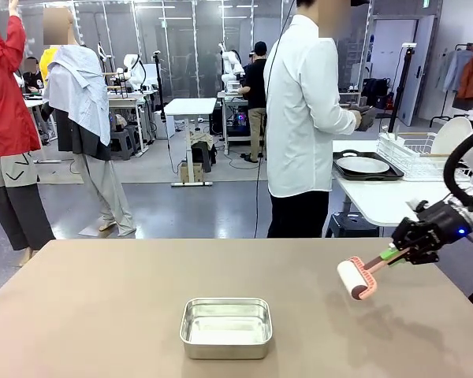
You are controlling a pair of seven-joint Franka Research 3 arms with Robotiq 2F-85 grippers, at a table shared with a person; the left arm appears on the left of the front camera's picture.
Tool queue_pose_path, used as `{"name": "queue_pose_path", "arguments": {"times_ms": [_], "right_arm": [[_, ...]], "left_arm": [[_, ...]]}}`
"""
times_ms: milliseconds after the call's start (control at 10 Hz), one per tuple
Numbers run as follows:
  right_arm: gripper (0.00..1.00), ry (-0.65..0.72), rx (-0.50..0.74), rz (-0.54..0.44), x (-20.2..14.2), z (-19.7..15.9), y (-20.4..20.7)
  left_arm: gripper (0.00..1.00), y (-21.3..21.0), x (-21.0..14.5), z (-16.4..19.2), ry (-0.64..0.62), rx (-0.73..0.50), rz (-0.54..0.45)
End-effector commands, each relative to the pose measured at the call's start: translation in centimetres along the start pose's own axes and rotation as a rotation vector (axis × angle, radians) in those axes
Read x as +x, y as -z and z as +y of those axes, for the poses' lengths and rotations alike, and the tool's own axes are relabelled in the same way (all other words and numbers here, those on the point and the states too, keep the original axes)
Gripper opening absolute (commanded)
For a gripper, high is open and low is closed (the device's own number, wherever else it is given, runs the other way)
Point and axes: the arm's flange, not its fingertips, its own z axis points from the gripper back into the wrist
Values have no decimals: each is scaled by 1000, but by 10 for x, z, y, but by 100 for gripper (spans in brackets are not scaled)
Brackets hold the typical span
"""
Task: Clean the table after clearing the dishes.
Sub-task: When the right (or left) Handle tray is removed, use the right hand (or left hand) to clean the right (or left) side of the table with the Lint Roller.
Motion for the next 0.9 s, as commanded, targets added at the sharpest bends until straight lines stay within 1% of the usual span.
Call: {"name": "queue_pose_path", "arguments": {"times_ms": [0, 100, 200, 300, 400, 500, 600, 800], "right_arm": [[21, -26, -54, -32, -2, 4, 32], [21, -12, -56, -38, 1, -1, 39], [21, -13, -65, -67, 1, -8, 41], [21, -25, -110, -111, -2, -17, 39], [21, -56, -160, -108, -9, -28, 37], [21, -77, -191, -113, -13, -41, 30], [21, -61, -207, -108, -16, -52, 17], [21, -42, -224, -157, -21, -66, -20]], "left_arm": [[100, -2, 0, 0, 2, -4, -10], [100, -2, 0, 0, 2, -4, -10], [100, -2, 0, 0, 2, -4, -10], [100, -2, 0, 0, 2, -4, -10], [100, -2, 0, 0, 2, -4, -10], [100, -2, 0, 0, 2, -4, -10], [100, -2, 0, 0, 2, -4, -10], [100, -2, 0, 0, 2, -4, -10]]}}
